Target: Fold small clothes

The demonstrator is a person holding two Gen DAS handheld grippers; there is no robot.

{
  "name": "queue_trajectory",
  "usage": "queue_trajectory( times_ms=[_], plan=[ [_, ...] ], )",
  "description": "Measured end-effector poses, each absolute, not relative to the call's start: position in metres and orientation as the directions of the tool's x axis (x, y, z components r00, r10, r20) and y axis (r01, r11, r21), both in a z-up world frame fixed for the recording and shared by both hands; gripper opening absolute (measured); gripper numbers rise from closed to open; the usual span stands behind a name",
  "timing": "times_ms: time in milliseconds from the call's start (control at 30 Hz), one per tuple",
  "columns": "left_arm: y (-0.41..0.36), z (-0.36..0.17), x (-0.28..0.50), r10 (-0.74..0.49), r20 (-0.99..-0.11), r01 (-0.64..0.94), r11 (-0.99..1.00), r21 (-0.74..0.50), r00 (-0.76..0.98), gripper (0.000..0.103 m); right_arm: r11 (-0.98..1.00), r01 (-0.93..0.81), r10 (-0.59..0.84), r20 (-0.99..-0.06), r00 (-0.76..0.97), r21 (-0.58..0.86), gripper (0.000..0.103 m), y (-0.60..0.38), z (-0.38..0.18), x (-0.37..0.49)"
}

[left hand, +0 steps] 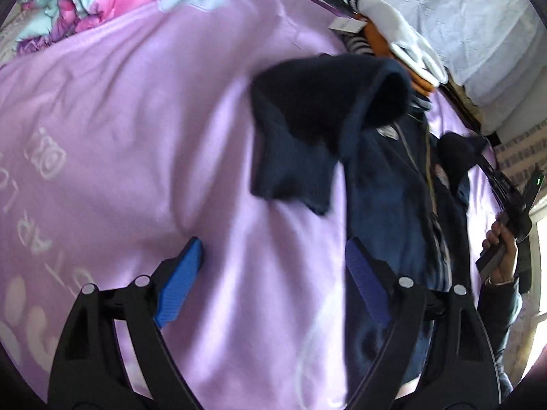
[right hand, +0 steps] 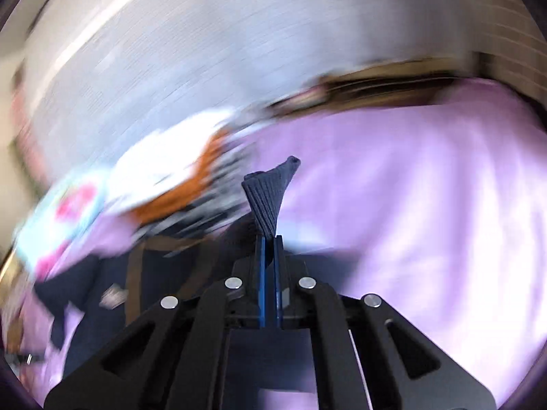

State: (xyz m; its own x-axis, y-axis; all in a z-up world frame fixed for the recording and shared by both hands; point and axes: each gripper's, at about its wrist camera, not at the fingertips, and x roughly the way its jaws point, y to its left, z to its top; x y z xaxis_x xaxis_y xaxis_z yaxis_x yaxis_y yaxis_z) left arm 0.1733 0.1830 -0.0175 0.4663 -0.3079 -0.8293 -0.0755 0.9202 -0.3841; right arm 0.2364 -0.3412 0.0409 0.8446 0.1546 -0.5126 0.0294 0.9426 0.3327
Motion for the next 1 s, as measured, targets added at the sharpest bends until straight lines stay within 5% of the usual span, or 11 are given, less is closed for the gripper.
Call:
queue_trajectory(
  times_ms=[133, 233, 333, 467, 833, 933, 1000],
  plan=[
    [0.172, -0.016, 0.167, -0.336, -0.808, -0.049, 0.911, -0.409, 0.483, 0.092, 0.871, 0.374, -0.138, -0.572, 0.808, 0.319, 0.004, -0.482, 0.012, 0.193],
    [0.175, -0.023, 0.172, -0.343, -0.799, -0.089, 0.894, -0.438, 0.494, 0.093, 0.686, 0.458, 0.018, -0.643, 0.766, 0.565, 0.005, -0.545, -0.033, 0.173],
    [0.192, -0.027, 0.173, -0.400, -0.759, -0.151, 0.829, -0.539, 0.514, 0.093, 0.680, 0.469, -0.075, -0.583, 0.809, 0.564, 0.008, -0.546, -0.018, 0.161],
    [0.204, -0.032, 0.178, -0.462, -0.704, -0.229, 0.724, -0.650, 0.539, 0.094, 0.736, 0.422, -0.070, -0.561, 0.825, 0.529, 0.034, -0.529, -0.011, 0.162],
    [0.189, -0.039, 0.198, -0.510, -0.598, -0.272, 0.575, -0.771, 0.619, 0.092, 0.727, 0.391, -0.025, -0.547, 0.837, 0.564, 0.038, -0.522, -0.014, 0.165],
    [0.188, -0.038, 0.202, -0.488, -0.597, -0.284, 0.572, -0.770, 0.636, 0.079, 0.731, 0.390, -0.023, -0.551, 0.834, 0.560, 0.038, -0.521, -0.015, 0.166],
    [0.191, -0.039, 0.202, -0.480, -0.598, -0.286, 0.573, -0.768, 0.641, 0.043, 0.732, 0.390, -0.022, -0.552, 0.833, 0.559, 0.038, -0.520, -0.016, 0.169]
  ],
)
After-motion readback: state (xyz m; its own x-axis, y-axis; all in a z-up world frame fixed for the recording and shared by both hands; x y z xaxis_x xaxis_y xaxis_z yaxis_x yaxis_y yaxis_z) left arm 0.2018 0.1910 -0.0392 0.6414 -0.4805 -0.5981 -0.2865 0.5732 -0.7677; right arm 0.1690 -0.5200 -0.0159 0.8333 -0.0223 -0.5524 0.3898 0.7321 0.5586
